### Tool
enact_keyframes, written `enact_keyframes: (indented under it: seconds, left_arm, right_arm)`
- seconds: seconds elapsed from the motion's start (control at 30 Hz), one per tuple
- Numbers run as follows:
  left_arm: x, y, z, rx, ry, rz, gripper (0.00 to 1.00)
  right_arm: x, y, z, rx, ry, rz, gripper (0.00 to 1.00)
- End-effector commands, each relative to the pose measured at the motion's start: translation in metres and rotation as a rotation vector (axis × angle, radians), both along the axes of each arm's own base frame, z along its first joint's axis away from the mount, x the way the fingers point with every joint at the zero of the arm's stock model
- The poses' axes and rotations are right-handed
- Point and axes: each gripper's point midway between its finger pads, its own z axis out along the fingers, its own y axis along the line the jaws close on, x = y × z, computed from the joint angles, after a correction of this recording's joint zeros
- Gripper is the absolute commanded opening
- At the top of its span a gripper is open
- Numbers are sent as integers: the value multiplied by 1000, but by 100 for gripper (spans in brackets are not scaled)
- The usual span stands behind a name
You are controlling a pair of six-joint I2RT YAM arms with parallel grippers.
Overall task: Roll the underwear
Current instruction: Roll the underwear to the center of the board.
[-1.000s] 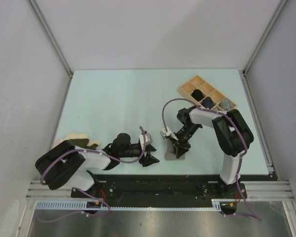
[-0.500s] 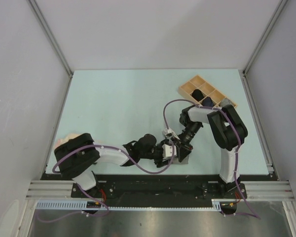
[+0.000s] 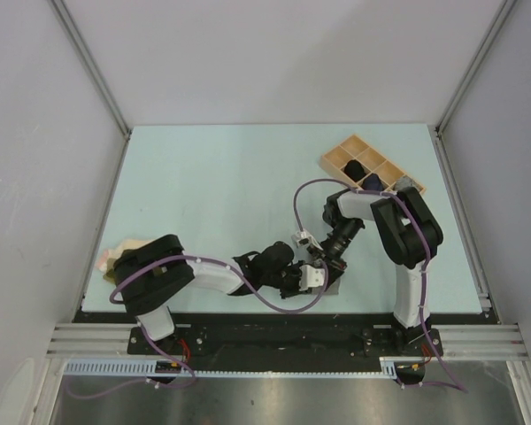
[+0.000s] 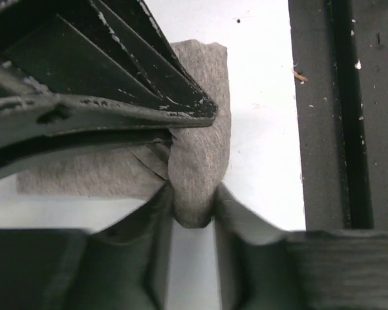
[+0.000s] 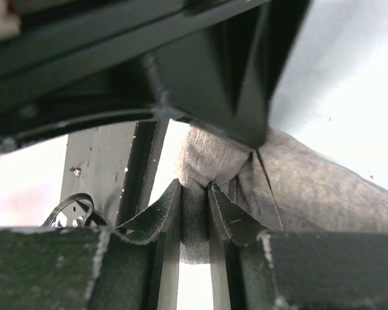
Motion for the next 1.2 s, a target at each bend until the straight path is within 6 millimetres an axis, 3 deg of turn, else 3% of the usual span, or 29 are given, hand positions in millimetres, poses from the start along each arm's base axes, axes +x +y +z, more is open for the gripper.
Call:
enact_keyframes:
  seconds: [0.0,0.13,0.17,0.27,0.37,0.53,0.77,1.0,1.17]
  left_arm:
    - [-6,-12,3,18,31,-59,25]
    - [-11,-10,-4,65,69,-73,11]
    - [-10,-10,-5,72,75,-69,10]
    - [-11,-6,-12,107,107,-47,9]
    - [-11,-4,-16,126,138,-28,9]
    - [-10,-4,-21,148,229,14,9]
    - [-8,-4,-28,179,469,62,9]
    - [-9,10,-43,268,808,108,10]
    - [-8,13,-50,290,974,131,13]
  right_arm:
    - [2,0,1,-5,13,-16,26]
    - [11,2,7,-6,-19,-58,36]
    - [18,3,9,4,-50,-77,42]
    - [43,-3,25,16,-138,-178,50]
    - [66,-17,44,36,-221,-277,51]
    - [84,-43,65,26,-354,-374,51]
    - [75,-54,84,106,-567,-351,54]
    - [38,-49,58,129,-681,-152,56]
    - [33,-40,40,95,-732,-75,57]
